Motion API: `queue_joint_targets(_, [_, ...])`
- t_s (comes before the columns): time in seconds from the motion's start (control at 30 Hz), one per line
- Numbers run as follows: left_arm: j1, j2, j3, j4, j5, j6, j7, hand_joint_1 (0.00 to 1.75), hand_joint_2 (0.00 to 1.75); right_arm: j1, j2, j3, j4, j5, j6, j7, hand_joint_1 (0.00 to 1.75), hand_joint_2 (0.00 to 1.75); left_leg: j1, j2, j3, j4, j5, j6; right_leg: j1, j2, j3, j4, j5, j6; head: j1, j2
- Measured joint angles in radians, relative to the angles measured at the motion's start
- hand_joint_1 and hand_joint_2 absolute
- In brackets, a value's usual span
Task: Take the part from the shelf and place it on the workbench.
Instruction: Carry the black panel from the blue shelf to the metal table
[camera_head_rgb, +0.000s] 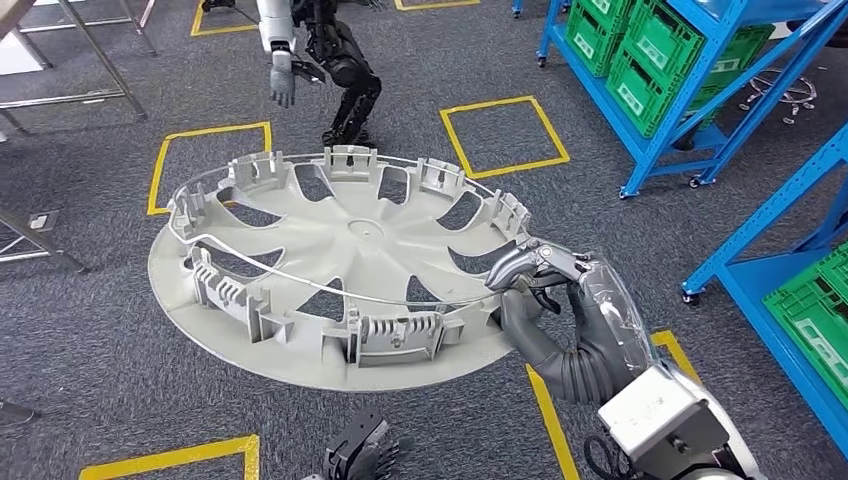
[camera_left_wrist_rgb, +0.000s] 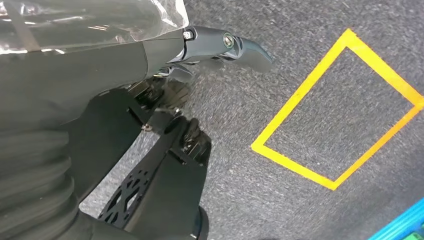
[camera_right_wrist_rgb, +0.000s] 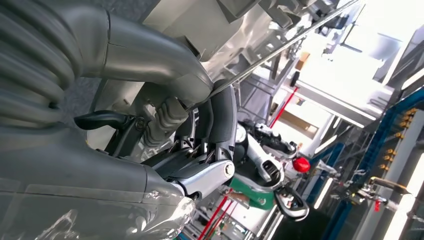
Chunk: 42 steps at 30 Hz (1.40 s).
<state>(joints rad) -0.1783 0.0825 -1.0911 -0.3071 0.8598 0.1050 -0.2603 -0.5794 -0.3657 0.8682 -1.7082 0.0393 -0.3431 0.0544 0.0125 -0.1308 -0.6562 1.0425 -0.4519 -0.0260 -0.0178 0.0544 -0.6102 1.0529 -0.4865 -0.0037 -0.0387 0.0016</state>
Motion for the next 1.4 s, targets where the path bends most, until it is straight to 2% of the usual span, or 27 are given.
queue_joint_targets(0.07, [0.002,0.0,0.001,0.0,0.0,0.001,0.0,0.0,1.75,-0.002,0.001,0.0,0.0,0.0,0.001,0.0,1.75,1.75,-0.002,0.041,-0.016,0.033,-0.023,-0.012,-0.002,-0.025,0.011,-0.012,0.004,-0.011,-0.007,0.0])
queue_joint_targets(0.13, [-0.001,-0.001,0.002,0.0,0.001,0.002,0.0,0.0,1.75,-0.004,0.001,-0.001,0.0,0.0,0.001,-0.001,1.75,1.75,-0.001,0.096,-0.066,0.141,-0.076,-0.023,-0.001,-0.053,0.02,-0.016,0.002,-0.017,-0.015,0.0])
queue_joint_targets(0.2, [-0.001,-0.003,0.002,-0.001,0.001,0.002,0.002,0.0,1.75,-0.004,0.001,0.0,0.001,0.0,0.002,-0.001,1.75,1.75,0.005,0.114,-0.116,0.245,-0.109,-0.03,0.0,-0.082,0.025,-0.016,-0.003,-0.019,-0.018,0.0])
queue_joint_targets(0.23, [-0.001,-0.003,0.002,-0.001,0.002,0.002,0.003,0.0,1.75,-0.004,0.001,0.0,0.001,-0.001,0.002,-0.001,1.75,1.75,0.007,0.117,-0.12,0.255,-0.101,-0.032,0.0,-0.095,0.027,-0.016,-0.005,-0.018,-0.019,0.0])
queue_joint_targets(0.27, [0.0,-0.003,0.002,-0.001,0.002,0.003,0.004,0.0,1.75,-0.004,0.002,0.001,0.001,-0.001,0.003,-0.001,1.75,1.75,0.009,0.121,-0.104,0.224,-0.076,-0.033,0.0,-0.108,0.031,-0.016,-0.009,-0.016,-0.02,0.0])
queue_joint_targets(0.3, [0.0,-0.003,0.002,-0.001,0.002,0.003,0.005,0.0,1.75,-0.005,0.002,0.001,0.001,-0.002,0.003,0.0,1.75,1.75,0.009,0.133,-0.072,0.164,-0.042,-0.032,0.0,-0.119,0.035,-0.016,-0.013,-0.013,-0.022,0.0])
queue_joint_targets(0.33, [-0.001,-0.003,0.003,-0.001,0.002,0.003,0.005,0.0,1.75,-0.006,0.002,0.001,0.001,-0.002,0.003,0.0,1.75,1.75,0.005,0.155,-0.037,0.099,-0.017,-0.03,0.002,-0.13,0.04,-0.016,-0.017,-0.008,-0.023,0.0])
queue_joint_targets(0.4, [-0.004,-0.003,0.003,-0.002,0.001,0.003,0.006,0.0,1.75,-0.01,0.002,0.0,0.002,-0.002,0.004,-0.001,1.75,1.75,-0.005,0.19,0.007,0.011,0.005,-0.015,0.007,-0.15,0.046,-0.015,-0.025,0.002,-0.024,0.0])
queue_joint_targets(0.43, [-0.005,-0.003,0.003,-0.003,0.001,0.003,0.006,0.0,1.75,-0.011,0.002,0.0,0.002,-0.003,0.004,-0.001,1.75,1.75,-0.01,0.193,0.01,0.0,0.0,-0.006,0.009,-0.16,0.048,-0.016,-0.027,0.008,-0.022,0.0])
queue_joint_targets(0.5, [-0.004,-0.002,0.003,-0.003,0.001,0.003,0.008,0.0,1.75,-0.014,0.003,0.001,0.002,-0.005,0.005,-0.001,1.75,1.75,-0.011,0.172,0.008,-0.006,0.002,0.011,0.008,-0.178,0.052,-0.02,-0.032,0.019,-0.02,0.0])
queue_joint_targets(0.57, [-0.003,0.0,0.004,-0.003,0.002,0.004,0.009,0.0,1.75,-0.016,0.004,0.001,0.003,-0.008,0.006,-0.002,1.75,1.75,-0.008,0.151,0.01,-0.012,0.004,0.024,0.003,-0.144,0.04,0.011,-0.058,0.026,-0.016,0.0])
queue_joint_targets(0.63, [-0.005,-0.001,0.004,-0.004,0.003,0.006,0.009,0.0,1.75,-0.017,0.003,0.001,0.006,-0.01,0.006,-0.003,1.75,1.75,-0.008,0.129,0.012,-0.014,0.004,0.034,0.001,-0.082,-0.015,0.121,-0.112,0.025,-0.008,0.0])
queue_joint_targets(0.7, [-0.005,-0.002,0.005,-0.004,0.004,0.006,0.008,0.0,1.75,-0.014,0.003,0.002,0.009,-0.01,0.005,-0.003,1.75,1.75,-0.011,0.104,0.013,-0.013,0.002,0.038,0.001,-0.06,-0.085,0.241,-0.146,0.023,-0.001,0.0])
queue_joint_targets(0.73, [-0.004,-0.002,0.005,-0.004,0.005,0.007,0.008,0.0,1.75,-0.013,0.002,0.002,0.01,-0.01,0.005,-0.003,1.75,1.75,-0.012,0.09,0.013,-0.012,0.002,0.039,0.002,-0.057,-0.103,0.261,-0.138,0.022,0.0,0.0])
queue_joint_targets(0.77, [-0.004,-0.002,0.005,-0.005,0.006,0.009,0.008,0.0,1.75,-0.012,0.002,0.002,0.01,-0.01,0.005,-0.003,1.75,1.75,-0.012,0.076,0.014,-0.009,0.0,0.039,0.002,-0.054,-0.103,0.243,-0.109,0.02,0.0,0.0])
queue_joint_targets(0.8, [-0.003,-0.003,0.006,-0.005,0.008,0.01,0.007,0.0,1.75,-0.011,0.002,0.002,0.01,-0.01,0.005,-0.002,1.75,1.75,-0.012,0.06,0.014,-0.006,-0.001,0.037,0.001,-0.045,-0.087,0.191,-0.067,0.017,0.001,0.0])
queue_joint_targets(0.87, [-0.005,-0.003,0.009,-0.005,0.012,0.012,0.005,0.0,1.75,-0.011,0.002,0.002,0.011,-0.01,0.005,-0.002,1.75,1.75,-0.01,0.032,0.011,0.002,-0.005,0.031,-0.003,-0.001,-0.043,0.071,-0.002,0.013,0.002,0.0])
queue_joint_targets(0.93, [-0.005,-0.004,0.011,-0.006,0.015,0.012,0.003,0.0,1.75,-0.011,0.001,0.002,0.012,-0.01,0.004,-0.001,1.75,1.75,-0.005,0.009,0.001,0.008,-0.005,0.019,-0.003,0.027,-0.021,0.017,0.008,0.012,0.002,0.0])
queue_joint_targets(1.0, [-0.002,-0.004,0.012,-0.006,0.016,0.012,0.003,0.0,1.75,-0.013,0.002,0.002,0.012,-0.008,0.004,-0.001,1.75,1.75,-0.001,-0.01,-0.005,0.005,-0.001,0.006,-0.001,0.008,-0.014,0.006,0.006,0.008,0.001,0.0])
queue_joint_targets(1.07, [0.0,-0.003,0.012,-0.006,0.017,0.012,0.003,0.0,1.75,-0.015,0.005,0.003,0.012,-0.005,0.003,0.001,1.75,1.75,-0.004,0.025,-0.014,0.023,-0.016,-0.004,-0.002,-0.017,-0.004,-0.005,0.008,-0.003,-0.004,0.0])
queue_joint_targets(1.13, [-0.004,-0.003,0.013,-0.006,0.017,0.012,0.003,0.0,1.75,-0.018,0.006,0.003,0.012,-0.003,0.001,0.001,1.75,1.75,-0.006,0.088,-0.054,0.112,-0.062,-0.013,-0.001,-0.047,0.008,-0.012,0.007,-0.012,-0.013,0.0])
queue_joint_targets(1.2, [-0.005,-0.003,0.014,-0.006,0.017,0.012,0.003,0.0,1.75,-0.019,0.007,0.003,0.013,-0.002,0.0,0.001,1.75,1.75,-0.001,0.112,-0.109,0.226,-0.103,-0.021,0.001,-0.076,0.015,-0.013,0.002,-0.015,-0.016,0.0])
queue_joint_targets(1.23, [-0.005,-0.004,0.014,-0.006,0.017,0.012,0.003,0.0,1.75,-0.019,0.007,0.004,0.013,-0.002,-0.001,0.001,1.75,1.75,0.002,0.115,-0.121,0.251,-0.104,-0.024,0.001,-0.09,0.017,-0.013,-0.001,-0.015,-0.017,0.0])
queue_joint_targets(1.27, [-0.005,-0.003,0.014,-0.006,0.017,0.012,0.003,0.0,1.75,-0.019,0.007,0.005,0.013,-0.002,-0.001,0.002,1.75,1.75,0.004,0.117,-0.115,0.239,-0.087,-0.025,0.001,-0.103,0.021,-0.013,-0.004,-0.013,-0.018,0.0])
queue_joint_targets(1.3, [-0.004,-0.003,0.015,-0.006,0.017,0.013,0.003,0.0,1.75,-0.019,0.007,0.005,0.013,-0.002,-0.001,0.003,1.75,1.75,0.006,0.124,-0.091,0.192,-0.057,-0.025,0.001,-0.115,0.025,-0.012,-0.007,-0.01,-0.019,0.0])
queue_joint_targets(1.37, [-0.005,-0.002,0.016,-0.006,0.017,0.014,0.003,0.0,1.75,-0.02,0.007,0.005,0.013,-0.002,-0.001,0.004,1.75,1.75,0.0,0.167,-0.026,0.067,-0.007,-0.021,0.004,-0.138,0.034,-0.012,-0.016,-0.002,-0.022,0.0])
queue_joint_targets(1.4, [-0.006,-0.003,0.017,-0.006,0.017,0.015,0.004,0.0,1.75,-0.021,0.007,0.005,0.013,-0.002,-0.001,0.004,1.75,1.75,-0.005,0.187,-0.004,0.025,0.003,-0.014,0.007,-0.146,0.037,-0.012,-0.019,0.004,-0.022,0.0])
